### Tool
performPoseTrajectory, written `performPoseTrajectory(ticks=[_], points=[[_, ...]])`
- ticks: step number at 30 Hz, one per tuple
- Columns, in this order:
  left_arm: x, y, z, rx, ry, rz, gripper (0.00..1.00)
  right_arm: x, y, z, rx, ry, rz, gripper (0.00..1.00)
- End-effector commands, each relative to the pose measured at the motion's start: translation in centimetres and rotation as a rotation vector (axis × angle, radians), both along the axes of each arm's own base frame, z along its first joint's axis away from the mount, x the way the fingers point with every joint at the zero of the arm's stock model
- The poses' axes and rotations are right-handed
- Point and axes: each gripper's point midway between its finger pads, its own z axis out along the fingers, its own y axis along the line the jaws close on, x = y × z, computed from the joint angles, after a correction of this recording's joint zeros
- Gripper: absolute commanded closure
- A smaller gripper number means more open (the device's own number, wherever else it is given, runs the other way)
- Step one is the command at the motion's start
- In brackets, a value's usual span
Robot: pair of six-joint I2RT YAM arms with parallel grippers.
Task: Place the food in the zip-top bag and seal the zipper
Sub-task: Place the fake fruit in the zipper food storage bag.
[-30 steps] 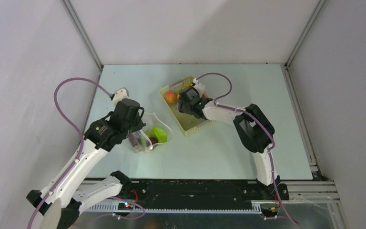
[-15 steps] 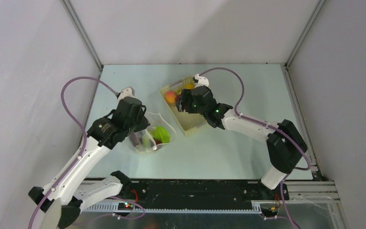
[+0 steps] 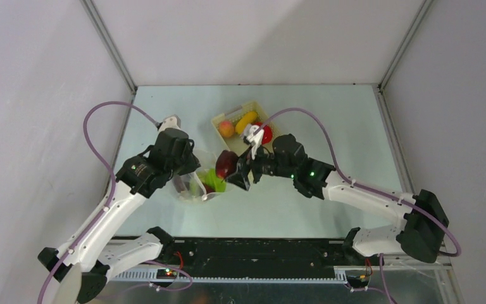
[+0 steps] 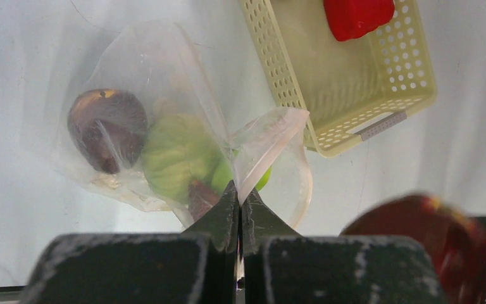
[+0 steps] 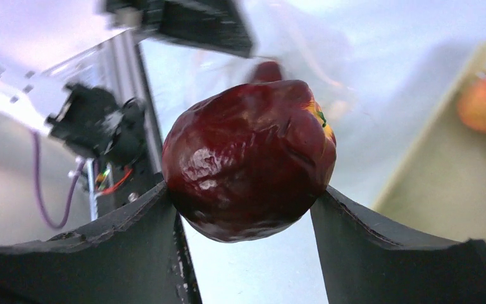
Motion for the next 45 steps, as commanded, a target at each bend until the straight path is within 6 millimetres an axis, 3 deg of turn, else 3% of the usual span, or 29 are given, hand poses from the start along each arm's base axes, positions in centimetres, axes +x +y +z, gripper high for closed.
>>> performPoseTrajectory(ticks=[1, 16, 25, 28, 36, 45], points=[[0.4, -0.6, 1.4, -0.034, -0.045, -0.03, 1.0, -3.7, 1.2, 0.3, -0.033, -0.159, 0.186, 0.67], [-0.1, -1.6, 1.2, -0.066, -0.035, -0.084, 1.0, -1.4, 5.4, -1.6, 0.0, -0.065, 0.062, 0.67], [-0.2, -2.1, 1.1, -0.087, -0.032, -0.101, 1.0, 3.2, 6.3, -2.8, -0.046, -0.004, -0.294, 0.6], [-0.2, -2.1, 1.0, -0.088, -0.026, -0.099, 1.0, 3.9, 6.3, -2.9, -0.025, 0.05, -0.369, 0.52], [0.1, -2.3, 1.0, -0.105, -0.028, -0.075, 1.0, 1.8, 8.5, -3.1, -0.004, 0.086, -0.231, 0.38], [0.3, -2.2, 1.0, -0.121, -0.029, -0.051, 1.0, -0.3, 9.3, -2.1, 0.0, 0.037, -0.092, 0.01]])
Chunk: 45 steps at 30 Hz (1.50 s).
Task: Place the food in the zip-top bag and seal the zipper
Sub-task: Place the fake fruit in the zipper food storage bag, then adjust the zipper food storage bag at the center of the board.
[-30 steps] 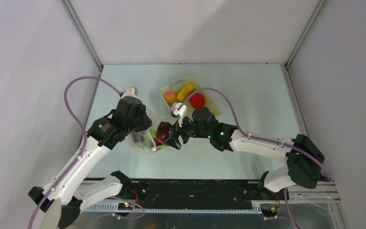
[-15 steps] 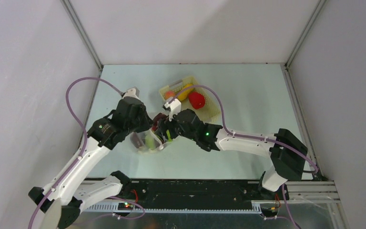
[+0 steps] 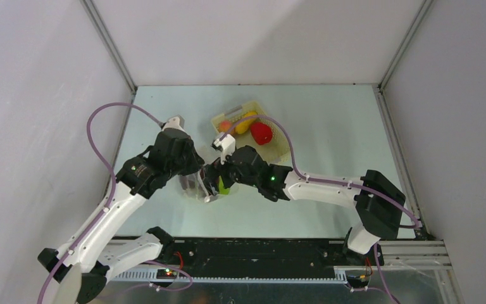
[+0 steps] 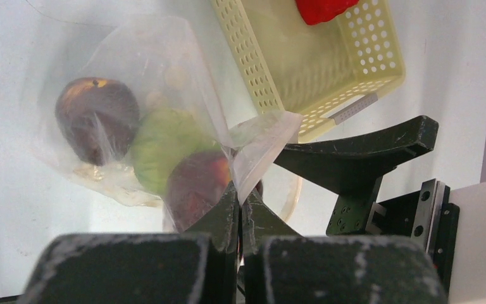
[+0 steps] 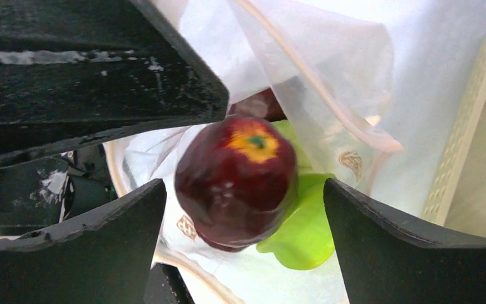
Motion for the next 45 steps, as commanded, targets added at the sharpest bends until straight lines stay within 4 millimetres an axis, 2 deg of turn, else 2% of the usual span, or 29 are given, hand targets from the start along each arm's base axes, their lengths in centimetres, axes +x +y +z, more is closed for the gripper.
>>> performPoseTrajectory(ticks=[1, 6, 11, 19, 22, 28, 33, 45], points=[[0.7, -0.5, 0.8, -0.047, -0.036, 0.019, 1.0, -0.4, 1.5, 3.6, 0.084, -0.062, 0.063, 0.01], [0.7, -0.3, 0.9, -0.044, -0.04, 0.028, 1.0, -0.2, 1.2, 3.8, 0.085, -0.056, 0.046, 0.01], [0.8, 0.2, 0.9, -0.028, -0.042, 0.045, 1.0, -0.2, 0.0, 4.0, 0.067, -0.024, 0.026, 0.01], [0.8, 0.6, 1.0, -0.014, -0.047, 0.059, 1.0, -1.9, -2.5, 7.0, 0.073, -0.011, 0.045, 0.01], [0.8, 0.7, 1.1, -0.011, -0.05, 0.061, 1.0, -2.1, -3.7, 7.2, 0.061, 0.003, 0.024, 0.01], [0.7, 0.7, 1.1, -0.015, -0.052, 0.058, 1.0, -0.4, -7.5, 3.9, -0.057, 0.068, -0.156, 0.01], [0.8, 0.5, 1.1, -0.017, -0.049, 0.052, 1.0, 0.2, -8.4, 1.5, -0.083, 0.148, -0.218, 0.1], [0.7, 0.7, 1.0, -0.011, -0.047, 0.06, 1.0, 0.5, -6.8, -2.8, -0.124, 0.248, -0.205, 0.37]])
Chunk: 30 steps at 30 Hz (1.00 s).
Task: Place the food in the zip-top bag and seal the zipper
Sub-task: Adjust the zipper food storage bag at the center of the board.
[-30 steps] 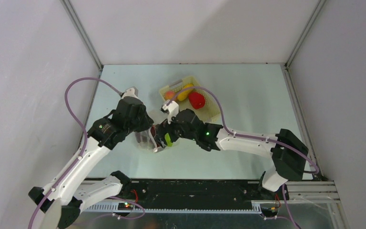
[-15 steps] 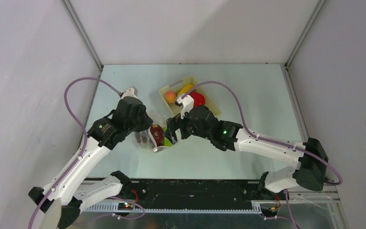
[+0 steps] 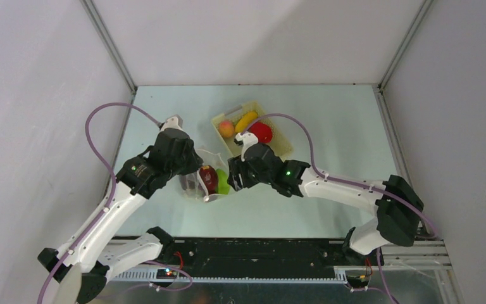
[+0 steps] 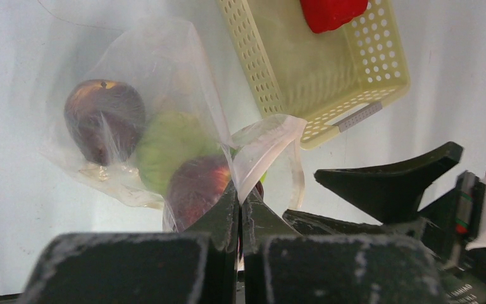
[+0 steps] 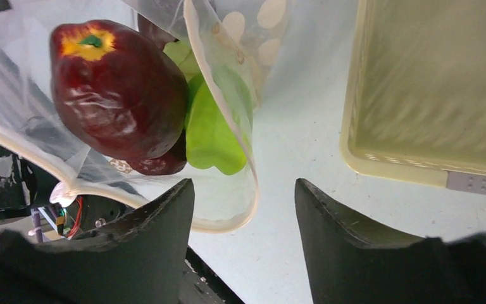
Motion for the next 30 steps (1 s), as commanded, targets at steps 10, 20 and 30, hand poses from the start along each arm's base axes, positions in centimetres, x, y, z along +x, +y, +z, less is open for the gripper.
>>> performPoseTrajectory(ticks=[10, 20, 30], points=[[0.5, 1.0, 0.5, 0.019, -0.035, 0.046, 1.0, -0.2, 1.2, 1.9, 0.094, 0.015, 0.013, 1.0], [1.1, 3.8, 0.3, 0.198, -0.015, 0.117, 1.0, -4.3, 1.2, 12.2, 0.34, -0.009, 0.221, 1.0], [1.6, 5.6, 4.8, 0.266, -0.099, 0.157, 1.0, -2.7, -0.3, 14.6, 0.334, 0.001, 0.181, 1.0]])
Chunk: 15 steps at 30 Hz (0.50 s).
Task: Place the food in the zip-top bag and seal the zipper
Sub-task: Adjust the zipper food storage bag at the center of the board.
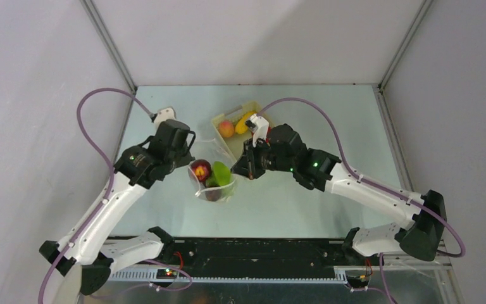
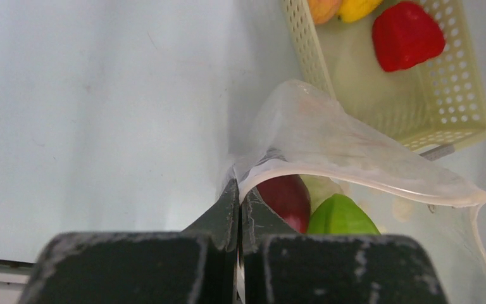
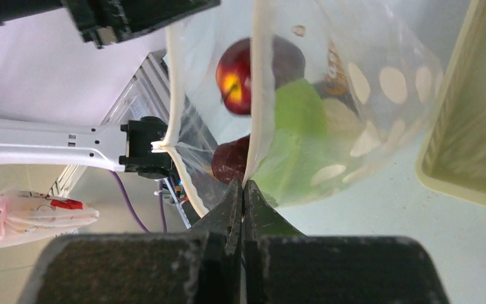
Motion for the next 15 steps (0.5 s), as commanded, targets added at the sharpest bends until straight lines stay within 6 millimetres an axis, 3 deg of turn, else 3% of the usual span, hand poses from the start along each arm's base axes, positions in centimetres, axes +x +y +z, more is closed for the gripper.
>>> performPoseTrajectory(ticks=[1, 5, 9, 12, 15], points=[[0.6, 1.8, 4.8, 0.038, -0.125, 0.034, 1.0, 0.7, -0.6, 4.0, 0.04, -0.041, -0.02, 1.0], [0.9, 0.9, 7.1, -0.023, -0.193, -0.006, 1.0, 0.2, -0.6, 5.6, 0.079, -0.061, 0.011, 1.0], [1.4, -2.7, 6.5, -0.117, -0.173, -0.14, 1.0, -1.3, 0.6, 7.8, 0.166, -0.077, 0.113, 1.0], [1.7, -3.8, 5.6, -0.127, -0.136, -0.169, 1.0, -1.3, 1.2, 7.7, 0.173, -0.052, 0.135, 1.0], [1.6, -3.5, 5.1, -0.117, -0.131, -0.153, 1.0, -0.6, 1.3, 6.4, 0.144, -0.002, 0.117, 1.0]])
